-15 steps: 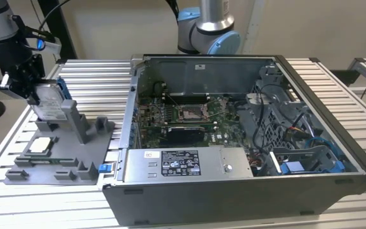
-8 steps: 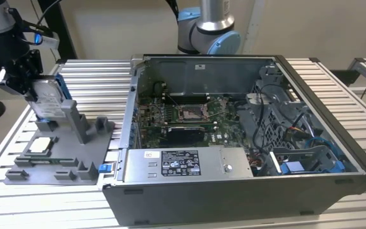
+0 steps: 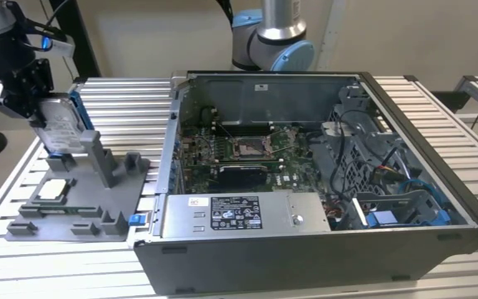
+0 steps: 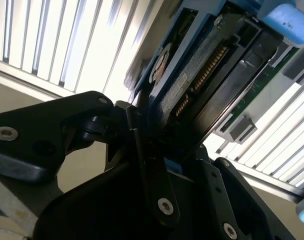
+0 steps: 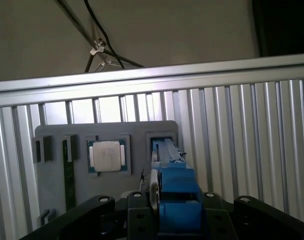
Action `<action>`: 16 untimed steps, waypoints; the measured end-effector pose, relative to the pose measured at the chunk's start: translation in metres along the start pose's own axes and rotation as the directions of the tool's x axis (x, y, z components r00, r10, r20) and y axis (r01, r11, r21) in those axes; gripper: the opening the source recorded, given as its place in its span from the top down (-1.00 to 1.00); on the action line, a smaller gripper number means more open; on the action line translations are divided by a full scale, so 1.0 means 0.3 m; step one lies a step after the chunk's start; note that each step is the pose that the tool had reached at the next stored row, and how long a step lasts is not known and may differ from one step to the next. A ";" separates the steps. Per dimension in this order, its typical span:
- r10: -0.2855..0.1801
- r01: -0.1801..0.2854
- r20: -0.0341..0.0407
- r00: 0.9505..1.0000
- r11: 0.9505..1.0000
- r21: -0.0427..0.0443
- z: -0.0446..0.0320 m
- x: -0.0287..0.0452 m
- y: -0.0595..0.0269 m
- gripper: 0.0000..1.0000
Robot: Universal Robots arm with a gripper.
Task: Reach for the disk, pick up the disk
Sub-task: 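Pick up the disk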
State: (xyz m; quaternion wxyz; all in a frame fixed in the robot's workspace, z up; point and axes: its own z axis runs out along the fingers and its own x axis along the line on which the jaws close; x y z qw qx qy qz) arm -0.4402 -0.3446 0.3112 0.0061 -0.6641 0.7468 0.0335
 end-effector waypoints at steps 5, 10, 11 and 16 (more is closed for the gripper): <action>0.000 0.000 0.000 1.000 1.000 0.000 -0.022 -0.001 0.001 1.00; 0.000 0.000 0.000 1.000 1.000 0.000 -0.043 -0.002 0.002 1.00; 0.000 0.000 0.000 1.000 1.000 0.000 -0.047 -0.003 0.002 1.00; 0.000 0.000 0.000 1.000 1.000 0.000 -0.065 -0.003 0.003 1.00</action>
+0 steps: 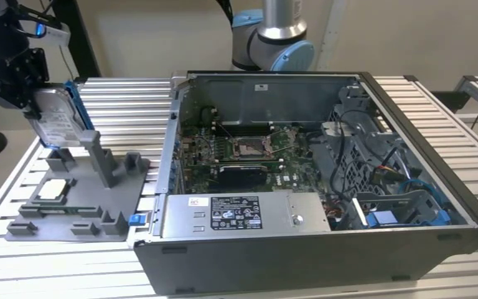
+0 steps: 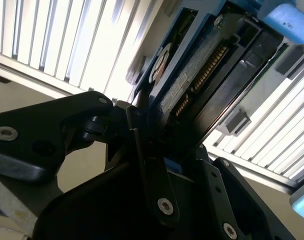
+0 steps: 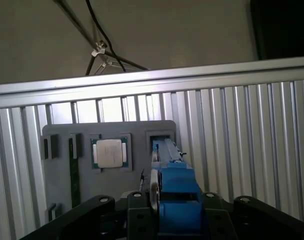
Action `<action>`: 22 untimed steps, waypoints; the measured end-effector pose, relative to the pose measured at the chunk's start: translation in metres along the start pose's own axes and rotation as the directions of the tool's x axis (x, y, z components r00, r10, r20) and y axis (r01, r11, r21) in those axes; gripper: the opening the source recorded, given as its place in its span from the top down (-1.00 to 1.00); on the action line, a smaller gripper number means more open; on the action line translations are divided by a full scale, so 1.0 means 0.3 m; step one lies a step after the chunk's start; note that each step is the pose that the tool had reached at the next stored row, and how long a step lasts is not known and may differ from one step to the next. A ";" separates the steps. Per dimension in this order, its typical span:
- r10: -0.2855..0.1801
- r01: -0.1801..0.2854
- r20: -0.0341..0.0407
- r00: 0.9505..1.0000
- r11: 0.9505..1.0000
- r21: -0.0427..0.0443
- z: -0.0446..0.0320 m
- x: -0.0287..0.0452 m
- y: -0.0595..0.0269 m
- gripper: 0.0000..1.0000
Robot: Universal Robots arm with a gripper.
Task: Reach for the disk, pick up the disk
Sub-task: 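Pick up the disk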
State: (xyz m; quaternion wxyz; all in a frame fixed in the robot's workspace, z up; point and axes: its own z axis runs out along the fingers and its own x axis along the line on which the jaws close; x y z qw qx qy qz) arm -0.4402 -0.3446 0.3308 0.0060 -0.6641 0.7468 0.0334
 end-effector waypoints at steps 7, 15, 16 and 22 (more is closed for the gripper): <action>0.000 0.000 0.000 1.000 1.000 0.000 -0.026 -0.001 0.001 1.00; 0.000 0.000 -0.001 1.000 1.000 0.000 -0.054 -0.003 0.002 1.00; 0.000 0.000 -0.001 1.000 1.000 0.000 -0.057 -0.003 0.002 1.00; 0.000 0.000 -0.001 1.000 1.000 0.000 -0.077 -0.004 0.003 1.00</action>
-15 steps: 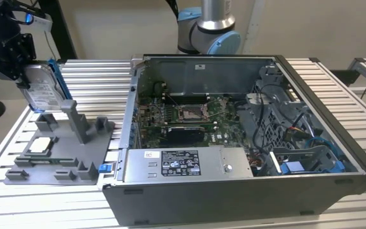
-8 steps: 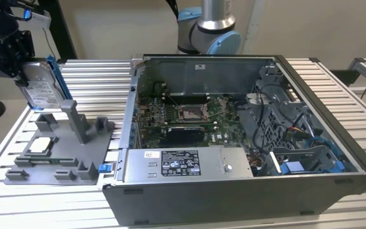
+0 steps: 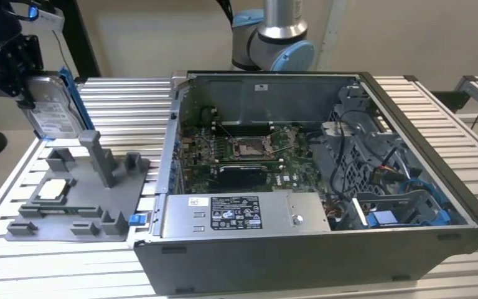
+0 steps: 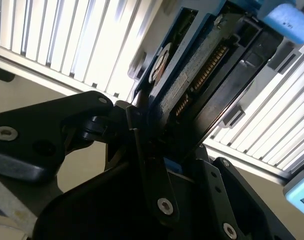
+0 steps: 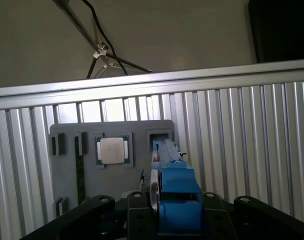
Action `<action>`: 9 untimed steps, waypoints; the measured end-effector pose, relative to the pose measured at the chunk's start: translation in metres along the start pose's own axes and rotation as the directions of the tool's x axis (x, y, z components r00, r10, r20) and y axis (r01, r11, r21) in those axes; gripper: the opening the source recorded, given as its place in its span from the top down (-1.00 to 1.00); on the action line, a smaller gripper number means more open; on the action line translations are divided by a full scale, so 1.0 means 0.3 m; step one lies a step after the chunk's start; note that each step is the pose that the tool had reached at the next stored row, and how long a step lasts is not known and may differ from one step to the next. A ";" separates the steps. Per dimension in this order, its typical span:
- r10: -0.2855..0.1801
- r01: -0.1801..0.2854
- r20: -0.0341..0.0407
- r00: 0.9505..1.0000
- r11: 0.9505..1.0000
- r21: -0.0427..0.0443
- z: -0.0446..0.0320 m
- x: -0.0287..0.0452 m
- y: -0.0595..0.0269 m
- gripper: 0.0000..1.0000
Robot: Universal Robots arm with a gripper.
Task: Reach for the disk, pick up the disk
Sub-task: 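Pick up the disk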
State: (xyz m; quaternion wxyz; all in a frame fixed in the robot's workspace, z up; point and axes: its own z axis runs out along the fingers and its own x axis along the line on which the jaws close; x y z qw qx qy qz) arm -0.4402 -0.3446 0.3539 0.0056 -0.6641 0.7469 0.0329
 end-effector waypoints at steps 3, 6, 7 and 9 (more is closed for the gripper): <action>0.000 0.000 0.000 1.000 1.000 0.000 -0.010 -0.001 0.000 1.00; 0.000 0.000 0.000 1.000 1.000 0.000 -0.019 -0.001 0.001 1.00; 0.000 0.000 0.000 1.000 1.000 0.000 -0.023 -0.001 0.001 1.00; 0.000 0.000 0.000 1.000 1.000 0.000 -0.029 -0.002 0.001 1.00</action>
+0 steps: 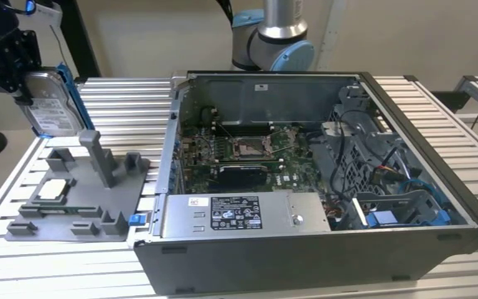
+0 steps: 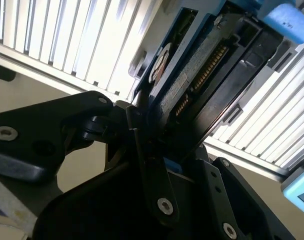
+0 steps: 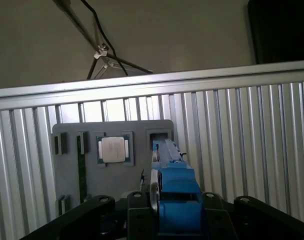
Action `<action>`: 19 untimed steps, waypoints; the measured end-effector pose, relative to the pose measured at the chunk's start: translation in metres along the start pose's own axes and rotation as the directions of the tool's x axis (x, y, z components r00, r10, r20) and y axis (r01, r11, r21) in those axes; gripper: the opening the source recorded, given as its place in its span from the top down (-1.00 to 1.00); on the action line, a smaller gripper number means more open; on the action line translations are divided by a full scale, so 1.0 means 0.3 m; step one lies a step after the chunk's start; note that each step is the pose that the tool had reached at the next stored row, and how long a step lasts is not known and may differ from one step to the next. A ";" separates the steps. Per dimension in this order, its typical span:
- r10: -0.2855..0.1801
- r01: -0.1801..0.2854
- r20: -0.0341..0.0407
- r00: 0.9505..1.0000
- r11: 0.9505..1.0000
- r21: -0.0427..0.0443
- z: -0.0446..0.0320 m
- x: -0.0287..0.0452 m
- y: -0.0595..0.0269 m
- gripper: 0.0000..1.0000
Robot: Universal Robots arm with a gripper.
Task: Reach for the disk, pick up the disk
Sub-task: 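Pick up the disk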
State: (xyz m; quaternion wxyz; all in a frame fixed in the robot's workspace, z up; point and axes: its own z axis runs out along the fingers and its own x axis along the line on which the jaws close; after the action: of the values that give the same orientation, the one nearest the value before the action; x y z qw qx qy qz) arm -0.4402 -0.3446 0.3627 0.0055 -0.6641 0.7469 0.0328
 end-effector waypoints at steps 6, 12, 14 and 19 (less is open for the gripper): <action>0.000 0.000 -0.001 1.000 1.000 0.000 -0.021 -0.001 0.001 1.00; 0.000 0.000 -0.002 1.000 1.000 0.000 -0.046 -0.002 0.002 1.00; 0.000 0.000 -0.002 1.000 1.000 0.000 -0.054 -0.003 0.002 1.00; 0.000 0.000 -0.003 1.000 1.000 0.000 -0.075 -0.004 0.003 1.00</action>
State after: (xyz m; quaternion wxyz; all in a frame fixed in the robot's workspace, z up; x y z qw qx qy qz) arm -0.4402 -0.3446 0.3852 0.0043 -0.6642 0.7469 0.0315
